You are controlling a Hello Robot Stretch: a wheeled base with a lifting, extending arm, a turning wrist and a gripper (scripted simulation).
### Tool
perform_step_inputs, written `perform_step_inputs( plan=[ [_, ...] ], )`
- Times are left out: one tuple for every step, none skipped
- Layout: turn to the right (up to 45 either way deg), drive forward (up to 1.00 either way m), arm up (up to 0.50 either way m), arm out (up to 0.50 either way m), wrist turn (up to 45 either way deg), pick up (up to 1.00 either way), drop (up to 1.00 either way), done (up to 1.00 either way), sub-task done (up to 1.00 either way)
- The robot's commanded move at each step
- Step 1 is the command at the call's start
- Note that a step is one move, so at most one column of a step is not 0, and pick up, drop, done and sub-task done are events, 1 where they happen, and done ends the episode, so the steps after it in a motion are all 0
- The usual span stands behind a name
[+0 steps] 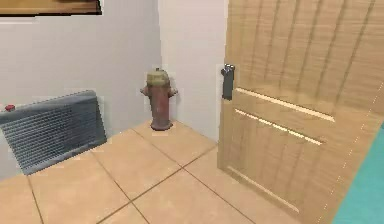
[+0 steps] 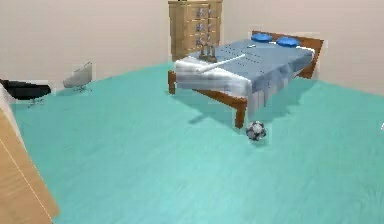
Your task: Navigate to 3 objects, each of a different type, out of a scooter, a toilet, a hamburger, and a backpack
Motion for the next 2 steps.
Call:
perform_step_inputs(
  plan=[
    [-42.0, 0.0, 0.0, 0.0, 0.0, 0.0, 0.0, 0.0, 0.0],
    [0.0, 1.0, 0.0, 0.0, 0.0, 0.0, 0.0, 0.0, 0.0]
  ],
)
